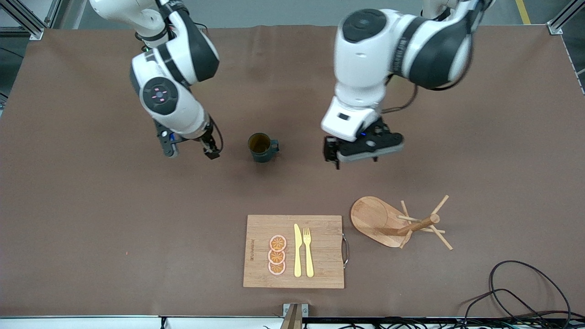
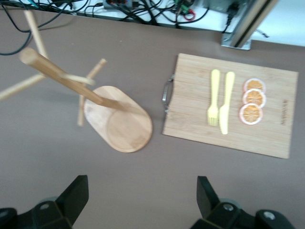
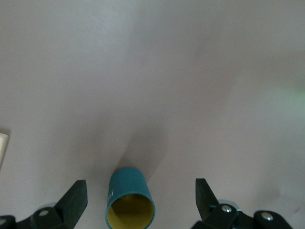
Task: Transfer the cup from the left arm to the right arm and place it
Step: 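Set the mug down with the left gripper while the right gripper approaches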
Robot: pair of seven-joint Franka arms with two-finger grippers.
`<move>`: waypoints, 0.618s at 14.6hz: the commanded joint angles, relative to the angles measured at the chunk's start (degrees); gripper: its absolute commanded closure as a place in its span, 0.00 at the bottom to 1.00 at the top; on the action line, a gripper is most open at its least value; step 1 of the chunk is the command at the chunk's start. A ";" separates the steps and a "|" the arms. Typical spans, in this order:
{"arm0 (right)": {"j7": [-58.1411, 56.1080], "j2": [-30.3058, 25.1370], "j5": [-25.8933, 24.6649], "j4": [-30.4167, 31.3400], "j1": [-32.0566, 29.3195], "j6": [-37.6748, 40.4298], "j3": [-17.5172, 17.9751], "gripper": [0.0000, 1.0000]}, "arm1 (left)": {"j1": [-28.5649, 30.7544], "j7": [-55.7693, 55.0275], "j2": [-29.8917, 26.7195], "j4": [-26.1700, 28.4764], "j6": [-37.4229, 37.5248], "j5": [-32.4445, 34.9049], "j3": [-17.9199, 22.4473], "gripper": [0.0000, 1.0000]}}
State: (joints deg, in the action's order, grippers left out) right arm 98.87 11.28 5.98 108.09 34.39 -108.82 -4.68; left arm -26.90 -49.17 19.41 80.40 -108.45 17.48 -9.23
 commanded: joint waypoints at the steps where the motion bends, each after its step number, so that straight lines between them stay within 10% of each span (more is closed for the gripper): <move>1: 5.97 -0.82 2.19 4.39 3.65 -5.15 -0.50 0.00 | 5.08 6.34 -3.76 1.95 3.32 -4.11 -0.43 0.00; 9: 20.47 5.14 2.20 8.01 11.74 -18.34 -0.50 0.00 | 20.47 35.43 -9.12 1.60 14.22 -9.74 -0.35 0.00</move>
State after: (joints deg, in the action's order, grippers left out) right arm 115.93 13.90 6.88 115.58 43.76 -123.77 -4.62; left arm -8.75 -19.05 12.33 80.45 -95.86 9.06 -9.22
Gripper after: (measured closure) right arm 0.000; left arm 0.000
